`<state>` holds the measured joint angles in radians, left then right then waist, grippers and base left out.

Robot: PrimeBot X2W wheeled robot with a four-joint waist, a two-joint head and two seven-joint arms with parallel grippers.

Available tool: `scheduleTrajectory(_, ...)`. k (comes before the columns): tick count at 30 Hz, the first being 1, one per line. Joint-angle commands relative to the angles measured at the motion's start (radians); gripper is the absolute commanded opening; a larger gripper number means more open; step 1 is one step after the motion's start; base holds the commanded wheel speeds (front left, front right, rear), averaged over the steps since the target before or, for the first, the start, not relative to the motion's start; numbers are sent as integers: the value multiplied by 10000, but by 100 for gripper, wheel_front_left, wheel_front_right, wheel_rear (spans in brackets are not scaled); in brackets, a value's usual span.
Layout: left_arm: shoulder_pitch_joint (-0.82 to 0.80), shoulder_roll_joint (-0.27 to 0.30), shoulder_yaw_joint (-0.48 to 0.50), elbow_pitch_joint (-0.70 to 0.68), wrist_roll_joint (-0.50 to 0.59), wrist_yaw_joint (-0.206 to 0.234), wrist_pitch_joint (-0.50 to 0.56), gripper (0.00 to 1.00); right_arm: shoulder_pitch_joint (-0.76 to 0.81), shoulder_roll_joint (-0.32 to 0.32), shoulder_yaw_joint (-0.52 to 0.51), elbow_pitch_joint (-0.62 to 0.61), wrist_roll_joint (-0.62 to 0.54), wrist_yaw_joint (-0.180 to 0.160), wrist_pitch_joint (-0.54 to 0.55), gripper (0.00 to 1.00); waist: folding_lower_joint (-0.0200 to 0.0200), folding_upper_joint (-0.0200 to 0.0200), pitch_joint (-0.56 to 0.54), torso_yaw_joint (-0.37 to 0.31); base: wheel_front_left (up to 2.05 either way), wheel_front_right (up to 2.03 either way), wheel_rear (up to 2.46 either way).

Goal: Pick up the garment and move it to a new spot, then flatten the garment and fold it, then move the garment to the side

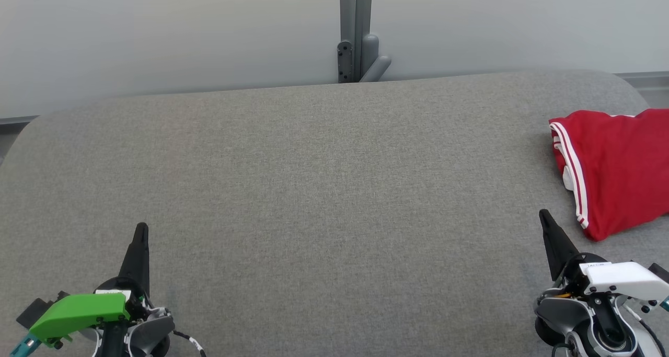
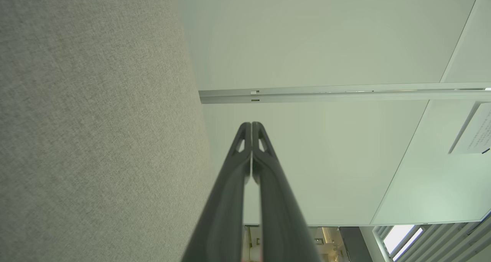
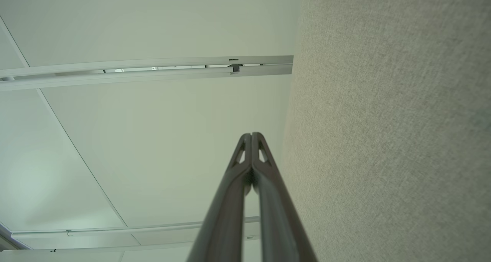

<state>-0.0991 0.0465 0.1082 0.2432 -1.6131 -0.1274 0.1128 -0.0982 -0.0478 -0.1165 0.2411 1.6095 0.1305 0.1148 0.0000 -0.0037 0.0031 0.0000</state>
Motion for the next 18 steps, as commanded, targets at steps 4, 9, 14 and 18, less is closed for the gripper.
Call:
scheduleTrajectory(4, -146, 70, 30, -14, -15, -62, 18, 0, -99, -45, -25, -30, 70, 4, 57, 0, 0, 37, 0, 0, 0, 0, 0)
scheduleTrajectory(9, -146, 70, 30, -14, -15, -62, 18, 0, -99, -45, -25, -30, 71, 4, 57, 0, 0, 37, 0, 0, 0, 0, 0)
scheduleTrajectory(14, -146, 70, 30, -14, -15, -62, 18, 0, -98, -45, -25, -30, 71, 4, 57, 0, 0, 37, 0, 0, 0, 0, 0)
scheduleTrajectory(18, -146, 70, 30, -14, -15, -62, 18, 0, -98, -45, -25, -30, 71, 4, 57, 0, 0, 37, 0, 0, 0, 0, 0)
